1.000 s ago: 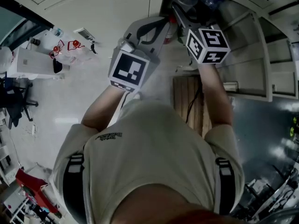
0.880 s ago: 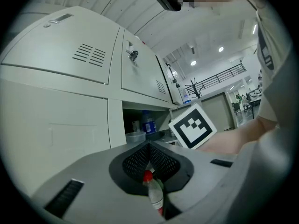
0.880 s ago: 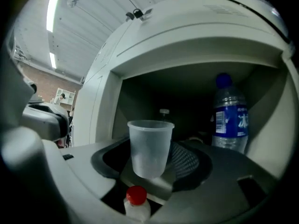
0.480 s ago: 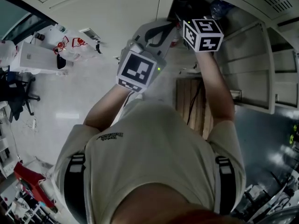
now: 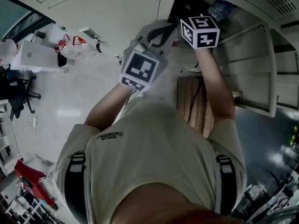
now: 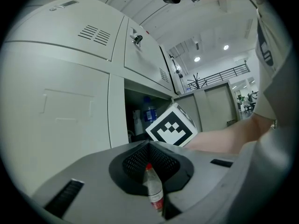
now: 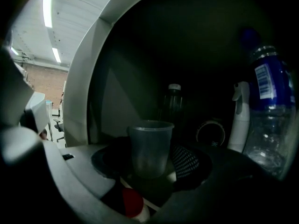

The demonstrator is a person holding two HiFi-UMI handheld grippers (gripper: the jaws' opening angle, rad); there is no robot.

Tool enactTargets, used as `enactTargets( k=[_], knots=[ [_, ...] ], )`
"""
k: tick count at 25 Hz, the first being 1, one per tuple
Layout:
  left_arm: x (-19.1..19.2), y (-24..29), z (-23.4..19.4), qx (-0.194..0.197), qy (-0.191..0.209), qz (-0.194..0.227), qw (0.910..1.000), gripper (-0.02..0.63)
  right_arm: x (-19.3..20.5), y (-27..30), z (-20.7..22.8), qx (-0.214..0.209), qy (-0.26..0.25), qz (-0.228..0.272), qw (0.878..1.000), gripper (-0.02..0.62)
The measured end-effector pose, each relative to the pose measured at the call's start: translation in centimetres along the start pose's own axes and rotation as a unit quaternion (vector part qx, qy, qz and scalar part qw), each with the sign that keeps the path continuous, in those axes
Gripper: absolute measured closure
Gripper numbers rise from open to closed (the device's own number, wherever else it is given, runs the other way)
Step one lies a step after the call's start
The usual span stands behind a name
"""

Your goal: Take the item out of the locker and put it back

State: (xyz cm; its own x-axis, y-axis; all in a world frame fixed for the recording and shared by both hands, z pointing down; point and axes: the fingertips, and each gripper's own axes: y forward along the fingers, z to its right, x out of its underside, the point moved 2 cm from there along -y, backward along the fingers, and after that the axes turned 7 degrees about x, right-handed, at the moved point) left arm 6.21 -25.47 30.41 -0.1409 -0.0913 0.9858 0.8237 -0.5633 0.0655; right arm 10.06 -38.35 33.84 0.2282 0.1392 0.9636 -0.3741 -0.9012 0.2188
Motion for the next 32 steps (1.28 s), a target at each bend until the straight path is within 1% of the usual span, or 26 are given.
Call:
enactTargets(
  k=[6,12,13,14,15,21,25,29,32],
  knots=[
    [0.2,-0.1,-0.1,-0.003,0.001,-0.003,1.0,0.594,0.2,0.2,-0.2,0.009,-0.009,-0.007,1.0,0.318],
    [0.5,-0.2,-0.3,-0.006,-0.001,-0.006,1.0,0.594,0.1,0.0,0.1,0.013,0.002,-0.004,1.0,0.313],
    [0.6,-0.3,-0.3,-0.007,0.0,-0.008,0.9999,0.594,0.1,0.0,0.2,0.015,0.003,-0.004,1.0,0.302],
    [0.6,-0.3,-0.3,-0.007,0.0,-0.009,0.9999,0.594,0.2,0.0,0.3,0.017,0.004,-0.004,1.0,0.272],
    [0.7,-0.4,-0.4,-0.009,-0.001,-0.01,0.9999,0.594,0.2,0.0,0.4,0.018,0.005,-0.003,1.0,0.265],
    [1.0,-0.5,-0.4,-0.007,-0.008,-0.01,0.9999,0.594,0.1,-0.5,0.8,0.024,0.01,0.001,1.0,0.265],
    [1.0,-0.6,-0.4,-0.007,-0.007,-0.012,0.9999,0.594,-0.3,-0.8,1.0,0.03,0.014,0.009,0.999,0.265],
    [0.8,-0.7,-0.5,-0.007,-0.004,-0.008,0.9999,0.594,-0.9,-1.4,1.2,0.036,0.004,0.018,0.999,0.265],
    [0.6,-0.7,-0.5,-0.007,-0.003,-0.006,1.0,0.594,-1.6,-2.1,1.4,0.039,0.008,0.028,0.999,0.265]
  ],
)
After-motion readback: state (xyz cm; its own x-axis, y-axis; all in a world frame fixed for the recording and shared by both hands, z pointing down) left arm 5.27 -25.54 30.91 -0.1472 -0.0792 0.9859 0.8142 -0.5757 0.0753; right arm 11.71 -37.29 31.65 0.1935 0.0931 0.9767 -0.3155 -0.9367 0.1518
